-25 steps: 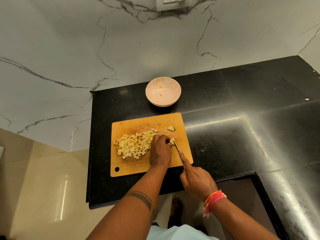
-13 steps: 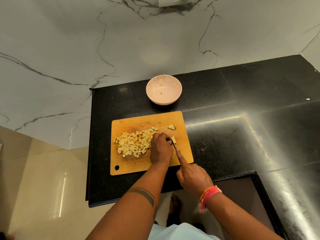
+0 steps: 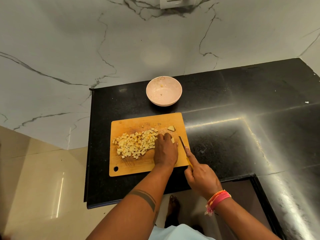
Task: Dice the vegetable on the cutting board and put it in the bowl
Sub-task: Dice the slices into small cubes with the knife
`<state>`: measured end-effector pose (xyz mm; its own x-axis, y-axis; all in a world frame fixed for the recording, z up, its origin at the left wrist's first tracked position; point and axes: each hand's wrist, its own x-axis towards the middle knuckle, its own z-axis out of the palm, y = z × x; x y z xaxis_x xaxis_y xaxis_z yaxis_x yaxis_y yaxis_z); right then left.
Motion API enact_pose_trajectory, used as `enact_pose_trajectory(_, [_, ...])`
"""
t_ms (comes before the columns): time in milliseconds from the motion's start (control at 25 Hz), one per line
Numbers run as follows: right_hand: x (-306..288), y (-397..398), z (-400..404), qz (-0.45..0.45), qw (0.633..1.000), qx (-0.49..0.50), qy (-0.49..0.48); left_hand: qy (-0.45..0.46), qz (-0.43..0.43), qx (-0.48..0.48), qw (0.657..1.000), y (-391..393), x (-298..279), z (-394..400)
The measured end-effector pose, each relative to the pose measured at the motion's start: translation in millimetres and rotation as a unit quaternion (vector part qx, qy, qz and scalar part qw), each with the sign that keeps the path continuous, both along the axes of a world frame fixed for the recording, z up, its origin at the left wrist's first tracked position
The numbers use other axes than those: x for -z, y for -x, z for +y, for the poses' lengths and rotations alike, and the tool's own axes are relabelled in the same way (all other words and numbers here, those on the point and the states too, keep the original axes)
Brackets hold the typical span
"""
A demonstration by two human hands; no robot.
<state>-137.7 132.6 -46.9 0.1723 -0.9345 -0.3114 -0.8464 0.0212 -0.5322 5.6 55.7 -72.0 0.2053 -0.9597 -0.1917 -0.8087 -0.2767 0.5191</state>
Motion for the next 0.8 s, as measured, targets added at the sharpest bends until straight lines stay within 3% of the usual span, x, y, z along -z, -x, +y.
enact_pose_trajectory(200, [1,-10,0,0.013,1.0,-0.003,-0.02,0.009,-0.005,0.102,0.995,-25,2,-8])
enact_pose_trajectory(800, [3,-48,-18,0.065,0.997,-0.037,-0.024,0.009,0.015,0.071,0.997,-35,3,-11])
